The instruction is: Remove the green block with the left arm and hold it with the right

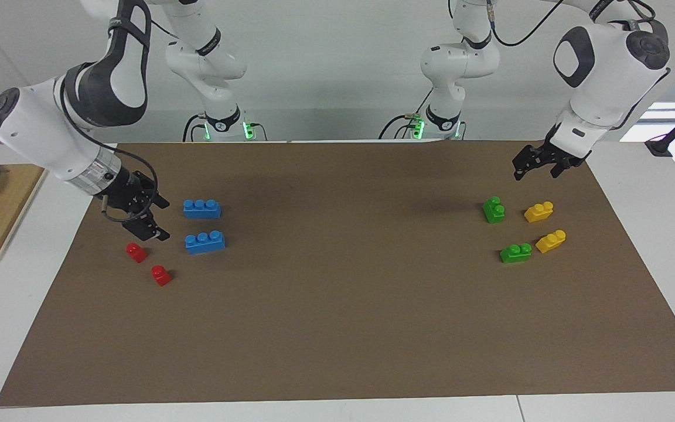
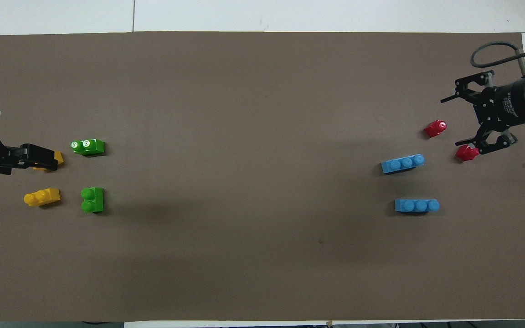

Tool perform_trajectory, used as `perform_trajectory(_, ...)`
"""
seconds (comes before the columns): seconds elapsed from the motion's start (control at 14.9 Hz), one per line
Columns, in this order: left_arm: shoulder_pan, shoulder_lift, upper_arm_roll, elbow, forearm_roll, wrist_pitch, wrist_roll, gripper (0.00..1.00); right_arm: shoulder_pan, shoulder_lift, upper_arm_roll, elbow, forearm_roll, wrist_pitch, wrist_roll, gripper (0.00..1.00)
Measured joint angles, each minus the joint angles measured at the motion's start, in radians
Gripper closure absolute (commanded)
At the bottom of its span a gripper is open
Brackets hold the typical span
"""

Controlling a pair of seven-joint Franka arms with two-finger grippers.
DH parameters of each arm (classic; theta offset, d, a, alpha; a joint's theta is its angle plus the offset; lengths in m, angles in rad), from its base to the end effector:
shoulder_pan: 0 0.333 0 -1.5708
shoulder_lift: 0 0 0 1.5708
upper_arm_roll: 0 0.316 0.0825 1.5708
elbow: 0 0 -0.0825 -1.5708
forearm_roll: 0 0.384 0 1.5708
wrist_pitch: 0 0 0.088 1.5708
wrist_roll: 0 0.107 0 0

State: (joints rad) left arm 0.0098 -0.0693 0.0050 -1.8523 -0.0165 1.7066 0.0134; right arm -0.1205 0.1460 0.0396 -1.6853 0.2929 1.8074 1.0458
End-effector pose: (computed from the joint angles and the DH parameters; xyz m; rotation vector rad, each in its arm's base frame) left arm 0.5327 0.0064 0.5403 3.1217 0.0066 -0.1189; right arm 0.6061 -0.0263 0.5090 -2.3835 1.6299 0.2260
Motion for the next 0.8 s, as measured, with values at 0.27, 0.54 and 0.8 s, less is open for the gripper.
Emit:
perform_trajectory(0.27, 0.000, 0.005, -0.003, 0.003, 0.000, -0.003, 0.000, 0.00, 0.055, -0.072, 0.003, 0.014, -0.099, -0.023, -0.237, 0.01)
perform_trajectory(0.54, -0.012, 0.066, -0.010, 0.102, 0.000, -0.067, -0.001, 0.00, 0.057, -0.122, 0.003, 0.014, -0.162, -0.060, -0.587, 0.01)
perform_trajectory(0.8, -0.020, 0.134, -0.012, 0.201, 0.000, -0.112, -0.006, 0.00, 0.058, -0.140, 0.003, 0.014, -0.207, -0.106, -0.848, 0.01)
